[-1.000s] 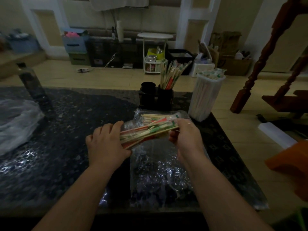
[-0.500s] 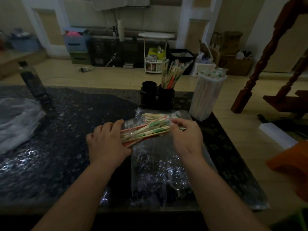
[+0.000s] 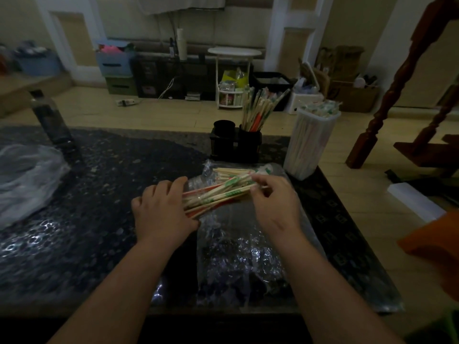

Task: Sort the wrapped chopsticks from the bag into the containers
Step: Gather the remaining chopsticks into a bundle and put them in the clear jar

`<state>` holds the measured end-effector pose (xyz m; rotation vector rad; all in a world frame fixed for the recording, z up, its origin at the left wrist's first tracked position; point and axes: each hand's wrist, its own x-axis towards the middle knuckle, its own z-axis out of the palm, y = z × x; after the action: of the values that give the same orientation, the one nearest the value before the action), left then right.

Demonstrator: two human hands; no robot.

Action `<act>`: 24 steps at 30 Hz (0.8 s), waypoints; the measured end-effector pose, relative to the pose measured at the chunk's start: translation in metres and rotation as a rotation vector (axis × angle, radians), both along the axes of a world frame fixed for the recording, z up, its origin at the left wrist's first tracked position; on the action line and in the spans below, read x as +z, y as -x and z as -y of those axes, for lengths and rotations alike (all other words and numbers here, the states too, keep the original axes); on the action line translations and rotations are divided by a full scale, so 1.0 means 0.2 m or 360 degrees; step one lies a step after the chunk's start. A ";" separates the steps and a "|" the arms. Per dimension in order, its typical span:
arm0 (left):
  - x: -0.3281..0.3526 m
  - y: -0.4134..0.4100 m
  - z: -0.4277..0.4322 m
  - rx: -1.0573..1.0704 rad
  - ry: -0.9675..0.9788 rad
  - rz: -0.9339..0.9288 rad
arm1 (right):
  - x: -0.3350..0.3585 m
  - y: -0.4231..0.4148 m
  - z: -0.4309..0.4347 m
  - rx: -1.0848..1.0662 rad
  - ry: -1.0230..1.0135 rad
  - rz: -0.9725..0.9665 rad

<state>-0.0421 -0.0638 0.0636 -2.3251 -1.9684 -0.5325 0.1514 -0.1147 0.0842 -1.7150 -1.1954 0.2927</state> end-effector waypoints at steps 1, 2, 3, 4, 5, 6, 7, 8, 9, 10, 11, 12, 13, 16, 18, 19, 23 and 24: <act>0.00 0.00 0.00 0.0010 0.0007 0.0006 | 0.00 0.00 0.00 0.0001 -0.0018 -0.0044; 0.00 0.01 0.00 0.0022 0.0016 0.0014 | 0.00 -0.01 0.00 0.0005 -0.0033 -0.0090; 0.01 0.01 -0.01 0.0035 0.0029 0.0026 | 0.00 -0.01 0.00 0.0005 -0.0046 -0.0129; 0.01 0.02 -0.01 0.0049 0.0046 0.0039 | 0.00 -0.01 0.00 0.0001 -0.0054 -0.0155; 0.01 0.02 -0.01 0.0063 0.0056 0.0049 | 0.00 -0.02 0.00 -0.0002 -0.0044 -0.0166; 0.01 0.02 -0.02 0.0078 0.0060 0.0051 | 0.00 -0.03 0.00 0.0007 -0.0007 -0.0164; 0.01 0.02 -0.02 0.0089 0.0061 0.0045 | -0.01 -0.04 0.00 0.0043 0.0067 -0.0148; 0.01 0.02 -0.02 0.0094 0.0063 0.0039 | -0.01 -0.05 0.00 0.0102 0.0177 -0.0111; 0.01 0.02 -0.02 0.0095 0.0064 0.0036 | -0.02 -0.06 0.00 0.0177 0.0307 -0.0059; 0.01 0.02 -0.01 0.0093 0.0062 0.0036 | -0.02 -0.06 0.00 0.0254 0.0436 -0.0006; 0.01 0.02 -0.01 0.0093 0.0062 0.0039 | -0.03 -0.06 0.00 0.0322 0.0553 0.0040; 0.01 0.03 -0.02 0.0093 0.0063 0.0040 | -0.04 -0.06 0.01 0.0374 0.0656 0.0094; 0.01 0.03 -0.02 0.0095 0.0066 0.0042 | -0.04 -0.06 0.02 0.0407 0.0748 0.0172; 0.01 0.02 -0.02 0.0099 0.0075 0.0044 | -0.04 -0.05 0.03 0.0480 0.1013 0.0489; 0.01 0.02 -0.02 0.0095 0.0082 0.0049 | -0.01 -0.03 0.05 0.0589 0.1240 0.0596; 0.01 0.02 -0.02 0.0093 0.0088 0.0050 | 0.00 -0.02 0.06 0.0657 0.1361 0.0646; 0.01 0.03 -0.02 0.0105 0.0096 0.0049 | -0.01 0.03 0.10 0.0786 0.1593 0.0864; 0.01 0.03 -0.03 0.0112 0.0095 0.0051 | -0.02 0.04 0.11 0.0789 0.1577 0.0913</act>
<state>-0.0476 -0.0587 0.0663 -2.2850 -2.1000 -0.5160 0.1436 -0.1366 0.0803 -2.4001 -2.1340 0.8363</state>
